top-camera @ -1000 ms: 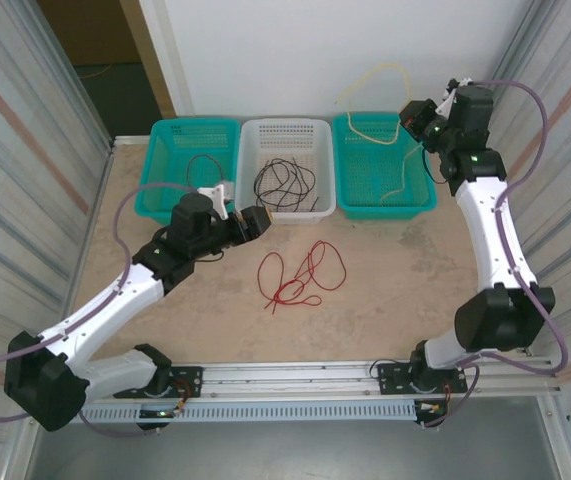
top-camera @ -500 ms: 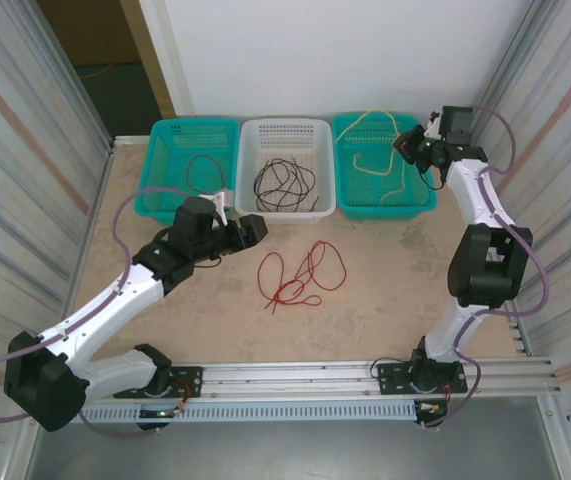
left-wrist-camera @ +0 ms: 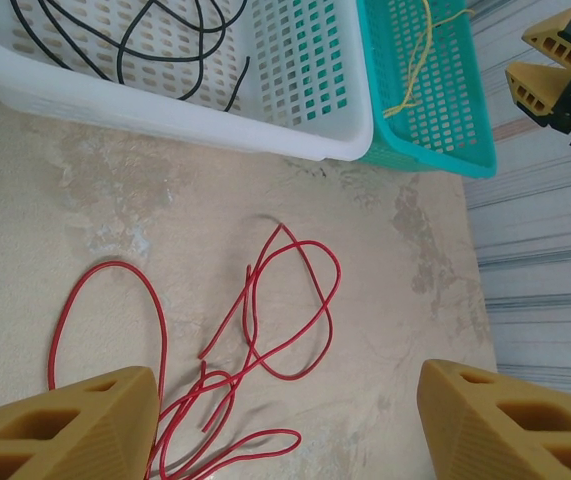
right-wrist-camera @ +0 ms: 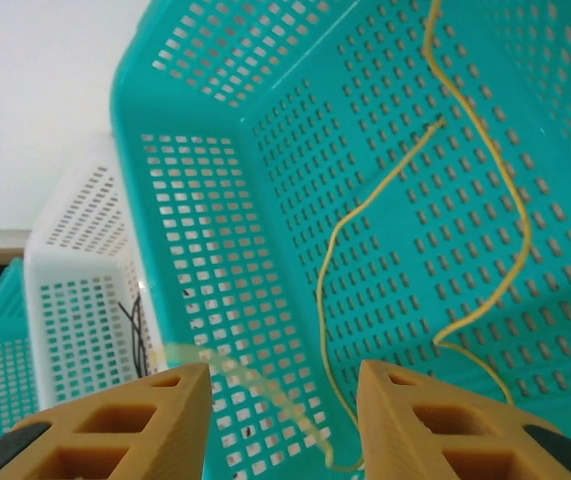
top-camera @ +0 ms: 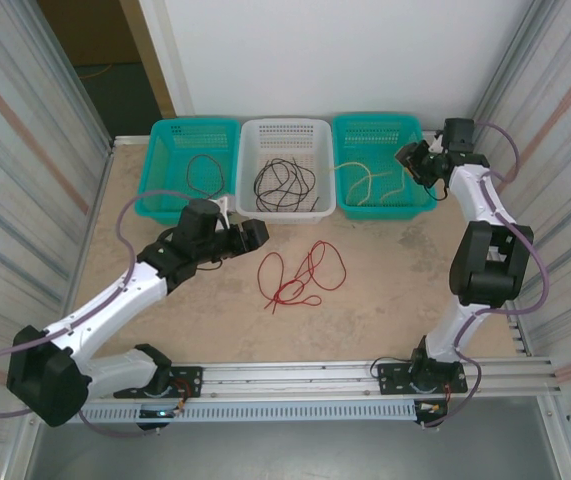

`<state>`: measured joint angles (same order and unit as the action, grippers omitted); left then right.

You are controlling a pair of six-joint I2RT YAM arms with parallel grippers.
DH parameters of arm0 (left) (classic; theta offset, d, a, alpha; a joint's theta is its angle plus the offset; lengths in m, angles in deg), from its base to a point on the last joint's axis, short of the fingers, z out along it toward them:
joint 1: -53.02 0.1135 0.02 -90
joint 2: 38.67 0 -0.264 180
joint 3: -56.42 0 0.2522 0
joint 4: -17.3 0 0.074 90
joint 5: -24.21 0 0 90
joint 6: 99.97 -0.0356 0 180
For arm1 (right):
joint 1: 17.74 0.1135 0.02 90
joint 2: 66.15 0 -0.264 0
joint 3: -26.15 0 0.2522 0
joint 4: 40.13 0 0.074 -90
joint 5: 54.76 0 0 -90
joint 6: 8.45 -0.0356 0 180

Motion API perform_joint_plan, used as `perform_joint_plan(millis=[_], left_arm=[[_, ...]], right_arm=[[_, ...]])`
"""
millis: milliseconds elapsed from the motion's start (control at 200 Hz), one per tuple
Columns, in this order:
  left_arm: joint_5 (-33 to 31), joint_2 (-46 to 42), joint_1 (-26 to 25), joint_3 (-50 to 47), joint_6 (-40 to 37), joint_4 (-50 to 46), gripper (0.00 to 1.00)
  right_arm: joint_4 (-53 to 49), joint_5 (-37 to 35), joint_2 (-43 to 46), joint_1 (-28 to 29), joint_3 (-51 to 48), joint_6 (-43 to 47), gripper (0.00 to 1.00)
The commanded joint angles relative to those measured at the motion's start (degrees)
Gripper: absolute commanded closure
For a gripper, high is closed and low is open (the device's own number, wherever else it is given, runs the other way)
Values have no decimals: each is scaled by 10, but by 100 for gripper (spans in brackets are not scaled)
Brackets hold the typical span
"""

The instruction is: Untangle the cables

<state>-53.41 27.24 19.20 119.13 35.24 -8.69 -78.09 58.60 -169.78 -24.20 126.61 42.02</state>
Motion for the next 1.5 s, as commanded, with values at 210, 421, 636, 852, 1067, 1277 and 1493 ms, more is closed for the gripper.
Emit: perform_joint_plan(millis=[210,421,636,852,1067,1277,1493], left_arm=[[15,16,0,15,-8,-10,31],[11,11,0,19,-13,-23,31],[5,6,0,22,-20,-34,31],[-1,4,1,20,-24,-37,31],[0,5,7,25,-29,-39,31],[3,11,10,25,-30,-39,31],[3,19,10,23,-26,-38,30]], right_arm=[[-89,-52,-5,91,38,139,52],[-136,-121,-51,138,81,181,42],[-197,-192,-126,125,141,157,43],[-222,-239,-160,114,166,136,45],[-219,-232,-153,72,156,83,55],[-217,-214,-137,65,154,87,55],[-180,-187,-54,80,112,107,49]])
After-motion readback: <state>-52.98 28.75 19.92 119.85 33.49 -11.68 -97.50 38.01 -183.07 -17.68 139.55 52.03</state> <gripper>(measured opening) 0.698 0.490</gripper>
